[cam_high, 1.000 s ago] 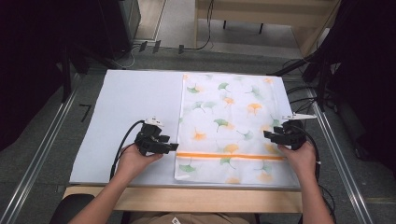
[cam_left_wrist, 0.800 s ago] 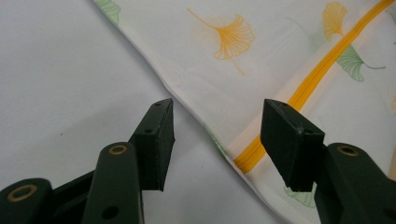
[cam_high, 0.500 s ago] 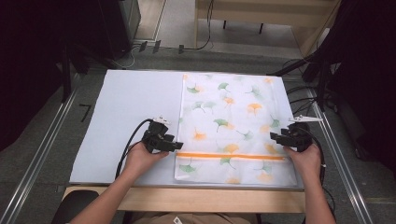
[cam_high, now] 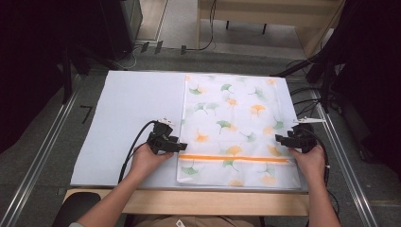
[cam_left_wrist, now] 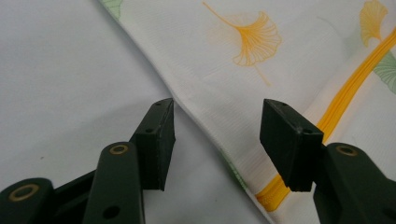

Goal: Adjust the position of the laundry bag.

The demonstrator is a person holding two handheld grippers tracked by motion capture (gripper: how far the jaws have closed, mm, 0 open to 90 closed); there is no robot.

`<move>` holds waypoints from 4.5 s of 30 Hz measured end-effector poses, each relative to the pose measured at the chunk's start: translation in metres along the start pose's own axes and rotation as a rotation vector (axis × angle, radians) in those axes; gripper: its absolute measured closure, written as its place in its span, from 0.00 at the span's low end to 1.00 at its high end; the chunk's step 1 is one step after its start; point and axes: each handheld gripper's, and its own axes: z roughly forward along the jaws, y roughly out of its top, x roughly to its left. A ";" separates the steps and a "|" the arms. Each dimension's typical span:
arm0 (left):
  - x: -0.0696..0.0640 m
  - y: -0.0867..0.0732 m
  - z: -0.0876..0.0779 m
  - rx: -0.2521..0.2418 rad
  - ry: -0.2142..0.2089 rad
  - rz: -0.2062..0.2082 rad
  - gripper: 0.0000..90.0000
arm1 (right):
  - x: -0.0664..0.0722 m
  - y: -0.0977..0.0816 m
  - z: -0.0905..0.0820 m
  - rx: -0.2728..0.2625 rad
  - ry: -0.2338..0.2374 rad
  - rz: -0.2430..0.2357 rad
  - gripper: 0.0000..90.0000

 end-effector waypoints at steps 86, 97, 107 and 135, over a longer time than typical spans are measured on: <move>0.056 -0.015 -0.066 -0.010 -0.012 -0.141 1.00 | 0.072 0.044 0.023 0.093 0.175 -0.104 0.99; 0.071 -0.023 -0.083 -0.014 0.017 -0.162 1.00 | 0.093 0.052 0.028 0.091 0.208 -0.150 0.99; 0.085 -0.033 -0.095 -0.025 0.039 -0.196 1.00 | 0.111 0.057 0.036 0.097 0.236 -0.184 0.99; 0.084 -0.036 -0.100 -0.024 0.022 -0.170 0.50 | 0.113 0.058 0.029 0.029 0.303 -0.163 0.64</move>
